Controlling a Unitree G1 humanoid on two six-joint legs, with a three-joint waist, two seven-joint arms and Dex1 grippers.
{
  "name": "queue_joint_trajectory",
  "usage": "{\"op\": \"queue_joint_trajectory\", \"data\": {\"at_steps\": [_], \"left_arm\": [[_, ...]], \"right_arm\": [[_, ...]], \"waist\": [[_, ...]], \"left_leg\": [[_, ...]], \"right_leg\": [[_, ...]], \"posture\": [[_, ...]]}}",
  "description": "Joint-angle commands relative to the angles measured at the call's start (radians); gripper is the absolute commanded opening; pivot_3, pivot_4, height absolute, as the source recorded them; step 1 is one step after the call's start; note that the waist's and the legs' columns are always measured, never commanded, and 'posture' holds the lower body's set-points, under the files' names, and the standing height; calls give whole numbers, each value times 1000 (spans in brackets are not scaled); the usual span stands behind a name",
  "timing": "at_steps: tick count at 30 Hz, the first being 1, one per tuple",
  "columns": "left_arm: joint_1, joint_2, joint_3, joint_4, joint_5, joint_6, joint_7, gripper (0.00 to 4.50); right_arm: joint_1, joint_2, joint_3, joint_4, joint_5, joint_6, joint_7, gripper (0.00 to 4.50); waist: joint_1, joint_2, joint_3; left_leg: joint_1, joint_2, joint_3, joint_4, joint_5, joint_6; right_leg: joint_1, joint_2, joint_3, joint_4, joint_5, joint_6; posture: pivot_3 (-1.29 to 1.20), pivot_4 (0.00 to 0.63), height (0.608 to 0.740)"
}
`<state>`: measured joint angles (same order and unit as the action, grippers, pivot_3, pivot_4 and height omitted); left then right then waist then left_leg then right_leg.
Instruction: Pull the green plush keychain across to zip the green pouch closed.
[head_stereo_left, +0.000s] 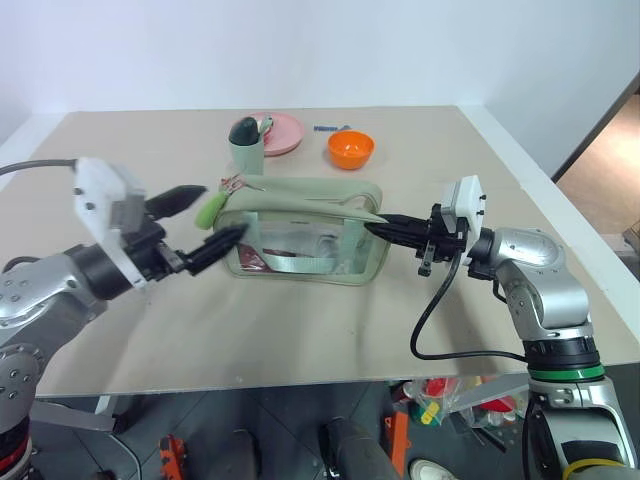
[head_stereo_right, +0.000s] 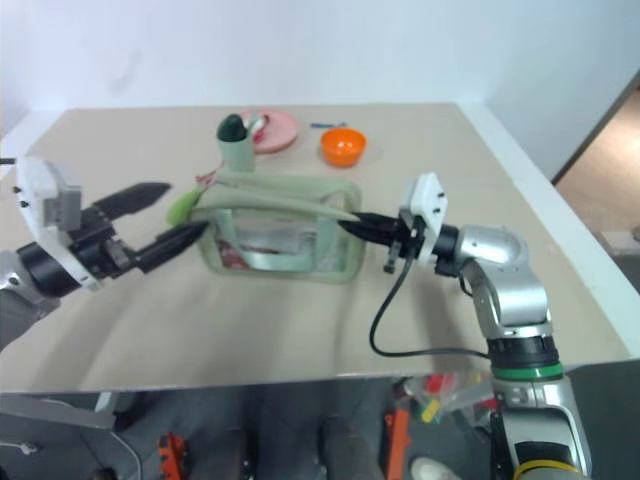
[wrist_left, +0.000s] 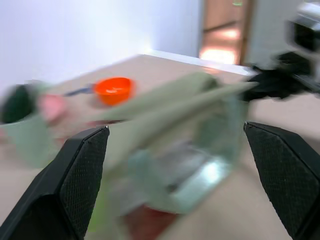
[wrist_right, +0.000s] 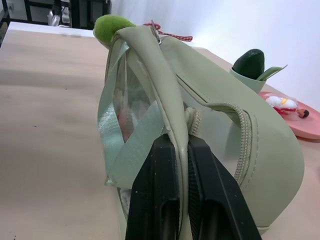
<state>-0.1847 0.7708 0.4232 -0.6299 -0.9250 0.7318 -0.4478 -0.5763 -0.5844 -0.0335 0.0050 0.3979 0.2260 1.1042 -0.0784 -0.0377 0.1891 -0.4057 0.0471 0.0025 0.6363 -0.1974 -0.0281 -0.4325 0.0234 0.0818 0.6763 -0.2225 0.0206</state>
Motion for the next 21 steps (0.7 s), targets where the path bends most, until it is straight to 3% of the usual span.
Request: {"op": "queue_joint_trajectory", "data": {"at_steps": [1,11,12,17,21], "left_arm": [[32,-4,24,31,66,-63,-20,4500],[-47,-44,-72,174,134,-114,-96,4500],[-46,-43,-81,186,147,-120,-109,3972],[-81,-62,-92,212,149,-127,-129,2477],[-85,-57,-88,222,158,-122,-152,1002]], "right_arm": [[-33,3,3,-4,5,-20,4,79],[-32,9,4,-7,4,-20,-9,79],[-30,8,4,-9,4,-20,-10,0],[-16,1,-3,-22,7,-24,-17,0],[-7,-5,-7,-28,8,-26,-20,0]], "waist": [[0,0,0],[0,-1,0],[-1,0,0],[0,-1,0],[0,-1,0]], "left_leg": [[0,0,0,0,0,0],[-1,0,1,0,0,0],[-1,0,1,0,0,0],[-2,1,1,-1,0,0],[-1,1,2,-1,0,0]], "right_leg": [[0,0,0,0,0,0],[-1,0,1,0,0,0],[-1,0,1,0,0,0],[-2,1,1,0,0,0],[-2,1,2,0,0,1]], "posture": [[0,150,740],[0,150,740],[0,150,740],[0,150,740],[0,150,740]]}}
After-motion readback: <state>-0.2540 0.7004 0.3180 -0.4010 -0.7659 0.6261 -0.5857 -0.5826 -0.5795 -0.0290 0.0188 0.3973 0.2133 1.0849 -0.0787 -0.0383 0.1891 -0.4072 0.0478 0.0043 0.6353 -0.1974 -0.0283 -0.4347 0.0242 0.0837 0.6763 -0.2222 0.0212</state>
